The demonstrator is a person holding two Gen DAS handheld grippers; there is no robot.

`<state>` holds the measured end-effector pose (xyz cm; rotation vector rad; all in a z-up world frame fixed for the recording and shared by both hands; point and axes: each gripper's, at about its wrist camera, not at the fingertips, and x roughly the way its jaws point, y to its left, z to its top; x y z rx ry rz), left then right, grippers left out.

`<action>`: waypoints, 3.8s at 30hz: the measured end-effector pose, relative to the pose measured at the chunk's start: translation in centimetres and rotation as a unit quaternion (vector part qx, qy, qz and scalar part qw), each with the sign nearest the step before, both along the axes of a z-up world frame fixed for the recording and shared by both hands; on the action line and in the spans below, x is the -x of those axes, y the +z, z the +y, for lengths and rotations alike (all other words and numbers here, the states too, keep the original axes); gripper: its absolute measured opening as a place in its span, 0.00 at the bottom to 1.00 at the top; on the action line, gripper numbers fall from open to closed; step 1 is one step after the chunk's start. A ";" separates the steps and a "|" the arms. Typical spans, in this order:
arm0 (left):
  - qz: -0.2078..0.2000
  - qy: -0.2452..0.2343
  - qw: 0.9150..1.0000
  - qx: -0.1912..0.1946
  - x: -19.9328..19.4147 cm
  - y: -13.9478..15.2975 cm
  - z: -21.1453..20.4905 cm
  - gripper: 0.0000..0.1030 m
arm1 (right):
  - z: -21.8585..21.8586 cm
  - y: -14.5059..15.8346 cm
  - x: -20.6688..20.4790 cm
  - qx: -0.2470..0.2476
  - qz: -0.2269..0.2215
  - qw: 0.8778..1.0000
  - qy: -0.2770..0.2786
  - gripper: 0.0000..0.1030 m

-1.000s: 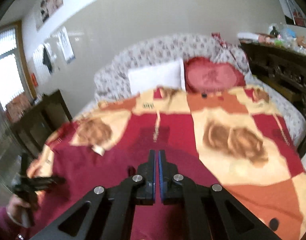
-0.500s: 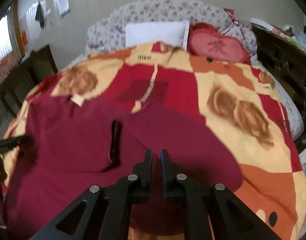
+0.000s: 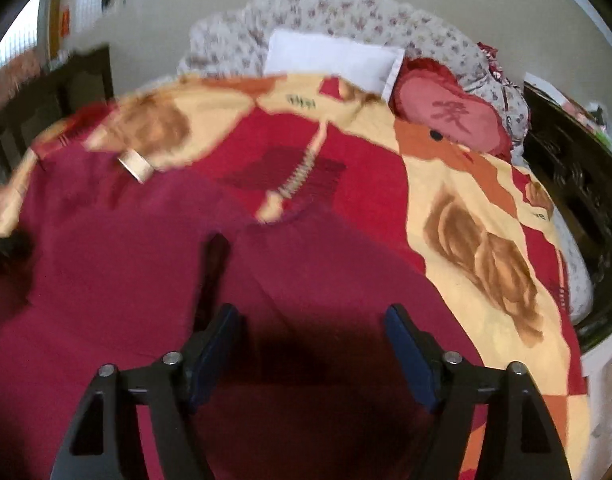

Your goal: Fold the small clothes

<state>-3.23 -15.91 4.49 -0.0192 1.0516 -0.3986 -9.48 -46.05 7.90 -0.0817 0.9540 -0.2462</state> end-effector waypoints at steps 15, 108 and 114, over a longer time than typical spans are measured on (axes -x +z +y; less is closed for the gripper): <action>-0.041 0.023 0.998 0.035 -0.2 4.4 3.8 0.56 | 0.8 15.7 3.7 -0.258 -0.213 0.935 0.119 0.03; -0.063 -0.003 0.997 0.045 -2.4 4.2 6.5 0.56 | 14.4 4.0 -1.6 -0.309 -0.098 0.937 0.128 0.48; -0.044 0.002 0.999 0.004 -2.9 0.7 4.3 0.56 | 5.8 1.2 -1.5 -0.205 -0.042 0.978 -0.007 0.46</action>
